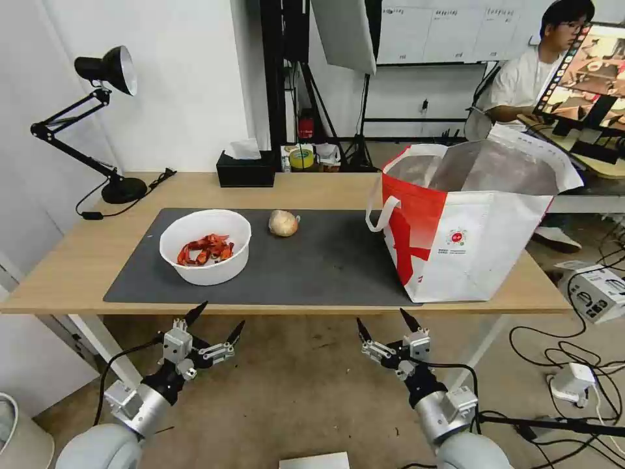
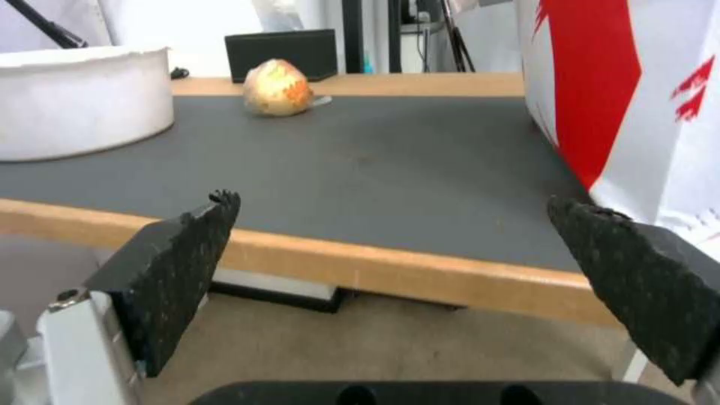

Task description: Pick up the trash from the table and place it into the takeout bag.

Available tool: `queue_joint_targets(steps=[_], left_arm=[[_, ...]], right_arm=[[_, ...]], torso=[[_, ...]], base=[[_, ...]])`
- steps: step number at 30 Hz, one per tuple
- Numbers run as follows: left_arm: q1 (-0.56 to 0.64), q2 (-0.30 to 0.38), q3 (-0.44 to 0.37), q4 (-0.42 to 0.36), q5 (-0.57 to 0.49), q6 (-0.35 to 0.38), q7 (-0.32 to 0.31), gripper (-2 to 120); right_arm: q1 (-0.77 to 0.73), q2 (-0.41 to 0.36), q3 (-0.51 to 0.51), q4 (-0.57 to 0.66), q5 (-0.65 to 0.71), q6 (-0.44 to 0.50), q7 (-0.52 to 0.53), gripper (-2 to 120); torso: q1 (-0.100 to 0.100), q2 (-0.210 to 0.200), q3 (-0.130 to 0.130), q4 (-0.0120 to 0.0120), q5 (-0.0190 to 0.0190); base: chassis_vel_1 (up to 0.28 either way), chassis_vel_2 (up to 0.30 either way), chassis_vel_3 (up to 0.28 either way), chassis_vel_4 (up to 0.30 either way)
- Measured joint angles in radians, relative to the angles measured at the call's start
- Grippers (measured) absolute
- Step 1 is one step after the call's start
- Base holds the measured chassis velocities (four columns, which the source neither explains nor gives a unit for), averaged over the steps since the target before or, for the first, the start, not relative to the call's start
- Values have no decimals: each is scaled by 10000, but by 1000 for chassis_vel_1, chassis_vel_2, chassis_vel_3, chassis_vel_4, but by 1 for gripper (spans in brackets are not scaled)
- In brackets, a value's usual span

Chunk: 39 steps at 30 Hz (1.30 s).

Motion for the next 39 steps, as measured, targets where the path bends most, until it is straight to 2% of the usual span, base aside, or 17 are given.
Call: queue_joint_targets(steps=[11, 14, 22, 30, 36, 38, 39], left_arm=[[157, 52, -125, -108, 5, 0, -2, 100], [315, 146, -269, -192, -19, 0, -16, 100], [523, 149, -421, -407, -37, 19, -69, 100], [761, 52, -613, -526, -42, 35, -104, 100], [945, -9, -748, -547, -39, 35, -106, 100], [997, -69, -827, -548, -36, 33, -105, 100], [997, -69, -827, -548, -36, 33, -105, 100]], right_arm=[[1330, 28, -566, -49, 646, -167, -17, 100], [2399, 22, -985, -47, 1321, -460, -22, 100], [4021, -235, -1592, -119, 2208, -948, 5, 100], [6096, -370, -2636, -933, 3209, -1379, 174, 100], [7600, 22, -3542, -1881, 4015, -1741, 364, 100], [8593, 464, -4001, -2690, 4174, -1870, 449, 100], [8593, 464, -4001, -2690, 4174, -1870, 449, 100]], torso=[[0, 0, 0, 0, 1], [0, 0, 0, 1, 0], [0, 0, 0, 1, -1], [0, 0, 1, 0, -1], [0, -1, 1, -1, 0], [1, -1, 1, 1, -2], [1, -1, 1, 1, -2]], base=[[0, 0, 0, 0], [0, 0, 0, 0], [0, 0, 0, 0], [0, 0, 0, 0], [0, 0, 0, 0], [0, 0, 0, 0], [0, 0, 0, 0]])
